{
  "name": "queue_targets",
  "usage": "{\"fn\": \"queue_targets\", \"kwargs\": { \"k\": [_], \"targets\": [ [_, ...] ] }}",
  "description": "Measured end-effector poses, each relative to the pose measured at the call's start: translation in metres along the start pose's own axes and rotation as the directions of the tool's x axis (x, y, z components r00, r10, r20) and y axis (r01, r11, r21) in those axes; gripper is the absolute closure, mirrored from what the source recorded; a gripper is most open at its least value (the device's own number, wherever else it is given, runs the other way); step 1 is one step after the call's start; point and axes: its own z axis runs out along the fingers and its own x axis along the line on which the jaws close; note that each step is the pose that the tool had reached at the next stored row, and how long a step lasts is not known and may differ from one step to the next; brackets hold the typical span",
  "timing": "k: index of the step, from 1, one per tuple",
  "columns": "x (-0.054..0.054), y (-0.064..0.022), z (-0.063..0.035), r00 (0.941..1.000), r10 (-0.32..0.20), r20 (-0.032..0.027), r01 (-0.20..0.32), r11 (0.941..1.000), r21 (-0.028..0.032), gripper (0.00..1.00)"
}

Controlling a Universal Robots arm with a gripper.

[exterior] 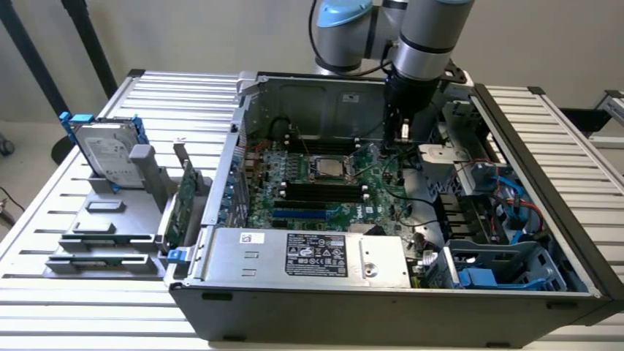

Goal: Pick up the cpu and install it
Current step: 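Close the cpu cover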

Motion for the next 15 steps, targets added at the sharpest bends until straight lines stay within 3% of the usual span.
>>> {"fn": "queue_targets", "kwargs": {
  "k": [3, 4, 6, 8, 13, 15],
  "targets": [
    [0.000, 0.0018, 0.0045, 1.0000, 0.000, -0.0012, 0.000, 1.0000, 0.0010, 0.89],
    [0.000, 0.0032, 0.0051, 1.0000, 0.000, -0.0018, 0.000, 1.0000, 0.0046, 0.89],
    [-0.001, 0.0062, 0.0057, 1.0000, 0.001, -0.0047, -0.001, 0.9998, 0.0214, 0.89],
    [-0.001, 0.0081, 0.0057, 1.0000, 0.004, -0.0049, -0.003, 0.9987, 0.0518, 0.89],
    [-0.001, 0.0112, 0.0057, 0.9999, 0.010, -0.0062, -0.009, 0.9906, 0.1366, 0.89],
    [-0.001, 0.0120, 0.0057, 0.9999, 0.012, -0.0089, -0.010, 0.9861, 0.1660, 0.89]
  ]
}}
